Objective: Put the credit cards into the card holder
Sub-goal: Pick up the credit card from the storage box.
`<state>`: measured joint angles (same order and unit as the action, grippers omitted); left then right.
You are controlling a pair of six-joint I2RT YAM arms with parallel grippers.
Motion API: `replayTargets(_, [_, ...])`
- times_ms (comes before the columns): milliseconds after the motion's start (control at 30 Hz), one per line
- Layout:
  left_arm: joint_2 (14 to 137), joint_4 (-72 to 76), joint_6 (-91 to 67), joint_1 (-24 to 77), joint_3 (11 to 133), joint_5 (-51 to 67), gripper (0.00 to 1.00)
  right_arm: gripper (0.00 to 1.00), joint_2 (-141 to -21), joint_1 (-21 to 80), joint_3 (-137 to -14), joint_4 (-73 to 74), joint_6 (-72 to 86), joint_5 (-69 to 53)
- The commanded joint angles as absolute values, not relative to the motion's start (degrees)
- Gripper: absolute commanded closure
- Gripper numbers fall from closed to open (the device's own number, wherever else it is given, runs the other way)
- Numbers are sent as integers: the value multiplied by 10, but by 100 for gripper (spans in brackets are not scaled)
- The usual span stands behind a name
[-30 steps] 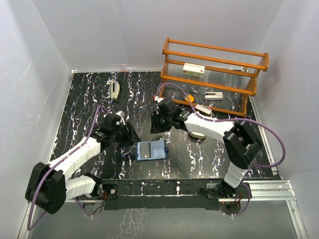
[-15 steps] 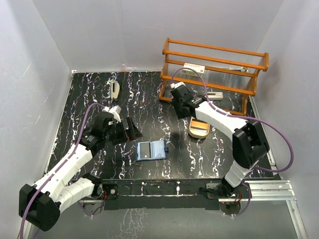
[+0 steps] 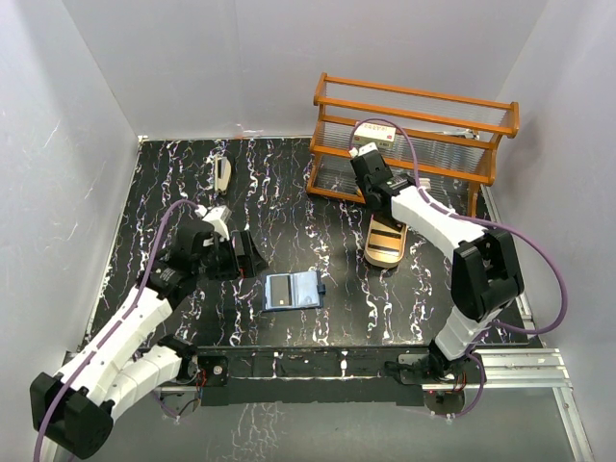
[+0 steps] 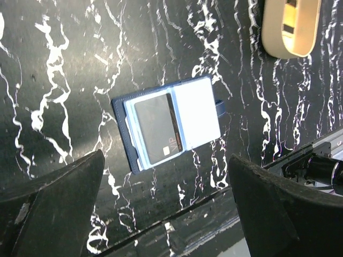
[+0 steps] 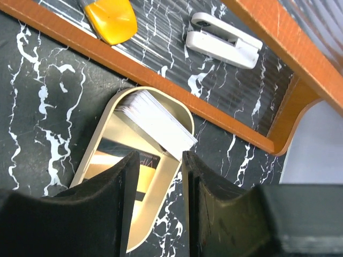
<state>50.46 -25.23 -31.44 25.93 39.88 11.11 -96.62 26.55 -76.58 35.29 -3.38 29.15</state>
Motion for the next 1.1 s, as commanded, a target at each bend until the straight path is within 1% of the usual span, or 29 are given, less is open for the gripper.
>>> replayTargets(0, [455, -191, -261, 257, 372, 133, 1, 64, -976, 260, -769, 296, -94, 306])
replayTargets(100, [422, -175, -249, 257, 357, 139, 1, 62, -990, 257, -762, 295, -111, 317])
replayTargets(200, [413, -187, -250, 257, 361, 129, 1, 59, -994, 250, -753, 290, -121, 320])
replayTargets(300, [427, -202, -250, 257, 370, 120, 1, 56, -994, 246, -739, 275, -133, 309])
replayTargets(467, [456, -204, -249, 256, 375, 135, 1, 55, -994, 240, -714, 257, -151, 298])
replayTargets(533, [463, -199, -249, 257, 373, 148, 1, 55, -1011, 239, -709, 252, -154, 293])
replayTargets(733, [476, -198, -249, 257, 373, 155, 1, 51, -1024, 238, -703, 243, -160, 293])
replayTargets(867, [481, -195, -249, 257, 372, 162, 1, 50, -1033, 238, -700, 234, -163, 315])
replayTargets(1067, [487, -195, -249, 257, 372, 162, 1, 52, -1048, 236, -702, 229, -161, 349])
